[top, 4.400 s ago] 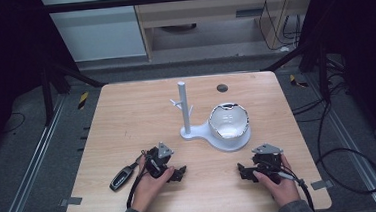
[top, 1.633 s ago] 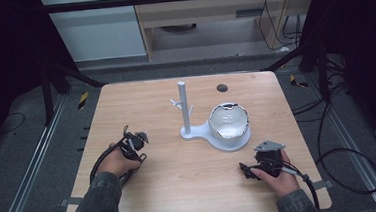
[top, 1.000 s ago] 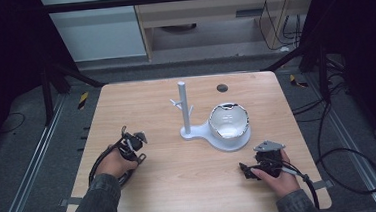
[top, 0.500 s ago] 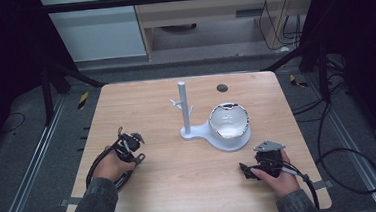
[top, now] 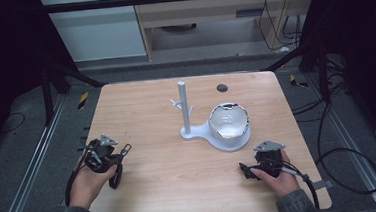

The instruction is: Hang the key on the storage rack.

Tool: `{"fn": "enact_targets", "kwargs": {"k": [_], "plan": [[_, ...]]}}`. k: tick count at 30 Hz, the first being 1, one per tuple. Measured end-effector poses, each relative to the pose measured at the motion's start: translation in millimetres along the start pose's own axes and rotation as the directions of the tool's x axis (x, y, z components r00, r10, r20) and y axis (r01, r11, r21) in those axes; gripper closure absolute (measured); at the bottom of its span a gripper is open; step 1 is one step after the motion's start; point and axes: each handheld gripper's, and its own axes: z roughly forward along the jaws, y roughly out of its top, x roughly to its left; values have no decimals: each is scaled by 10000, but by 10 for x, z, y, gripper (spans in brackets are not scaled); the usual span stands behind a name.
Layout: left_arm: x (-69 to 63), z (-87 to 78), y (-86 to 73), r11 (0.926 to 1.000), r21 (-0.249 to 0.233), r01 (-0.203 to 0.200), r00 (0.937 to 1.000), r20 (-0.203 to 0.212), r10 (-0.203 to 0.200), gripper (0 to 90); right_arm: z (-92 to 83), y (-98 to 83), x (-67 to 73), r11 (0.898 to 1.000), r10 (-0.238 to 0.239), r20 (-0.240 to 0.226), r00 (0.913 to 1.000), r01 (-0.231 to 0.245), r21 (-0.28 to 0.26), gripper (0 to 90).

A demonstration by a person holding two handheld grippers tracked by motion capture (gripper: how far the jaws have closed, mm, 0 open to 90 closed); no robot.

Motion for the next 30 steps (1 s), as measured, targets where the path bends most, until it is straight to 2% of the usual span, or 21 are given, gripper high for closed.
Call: {"fn": "enact_targets", "kwargs": {"k": [2, 4, 8, 9, 10, 11, 13, 14, 15, 16, 17, 18, 21, 22, 23, 24, 25, 26, 28, 30], "plan": [[-3, -117, -72, 9973, -713, 176, 9998, -5, -177, 811, 0, 0, 0, 10000, 1, -2, 10000, -1, -2, 7], [-25, -217, -144, 9926, -1191, 219, 9995, -208, -245, 812, 0, 0, 1, 10000, 13, 2, 10000, -13, 6, 7], [-81, -363, -220, 9728, -2297, 293, 9984, -395, -394, 812, 0, 0, 1, 10000, 17, -5, 10000, -17, 3, 7], [-94, -388, -216, 9662, -2549, 382, 9985, -271, -466, 812, 0, 0, 1, 10000, 21, -4, 10000, -21, 3, 7], [-94, -388, -216, 9662, -2549, 382, 9985, -271, -466, 812, 0, 0, 1, 10000, 21, -4, 10000, -21, 3, 7], [-128, -426, -191, 9570, -2870, 429, 9985, -198, -507, 812, 0, 0, 0, 10000, -2, -4, 10000, 2, 0, 7], [-167, -440, -156, 9511, -3065, 370, 9990, -109, -424, 812, 0, 0, 0, 10000, -10, 0, 10000, 10, -4, 7], [-192, -446, -141, 9477, -3174, 343, 9989, -200, -429, 812, -1, 0, 0, 10000, -9, -2, 10000, 9, 2, 7], [-192, -446, -141, 9477, -3174, 343, 9989, -200, -429, 813, -1, 0, 0, 10000, -9, -2, 10000, 9, 2, 7], [-231, -447, -114, 9388, -3430, 305, 9986, -301, -435, 814, 0, 0, 0, 10000, -7, 3, 10000, 7, 1, 7], [-247, -443, -102, 9335, -3573, 310, 9983, -354, -467, 814, 0, 0, 0, 10000, -8, 0, 10000, 8, 2, 7], [-247, -443, -102, 9335, -3573, 310, 9983, -354, -467, 814, 0, 0, 0, 10000, -8, 0, 10000, 8, 2, 7], [-282, -431, -57, 9185, -3932, 417, 9972, -405, -626, 815, 0, 0, -1, 10000, -11, -15, 10000, 11, 0, 6], [-302, -431, -23, 9057, -4208, 511, 9964, -394, -745, 815, -1, 1, 1, 10000, 15, -20, 10000, -15, 6, 6], [-302, -431, -23, 9057, -4208, 511, 9964, -394, -745, 816, -1, 1, 1, 10000, 15, -20, 10000, -15, 6, 6], [-314, -434, -8, 8989, -4347, 545, 9961, -388, -791, 816, -1, 1, 1, 10000, 13, -11, 10000, -13, 10, 6], [-323, -433, 11, 8956, -4409, 593, 9962, -315, -815, 816, -1, 1, 0, 10000, 6, -8, 10000, -6, 9, 6], [-349, -431, 44, 8875, -4560, 661, 9958, -259, -875, 816, -1, 1, 0, 10000, 6, -16, 10000, -5, 8, 6], [-378, -425, 76, 8849, -4615, 636, 9957, -310, -877, 816, 0, 1, -3, 10000, -25, -17, 10000, 25, 1, 6], [-389, -415, 91, 8853, -4602, 669, 9960, -223, -869, 816, 0, 1, -3, 10000, -23, -13, 10000, 23, 2, 6]]}}
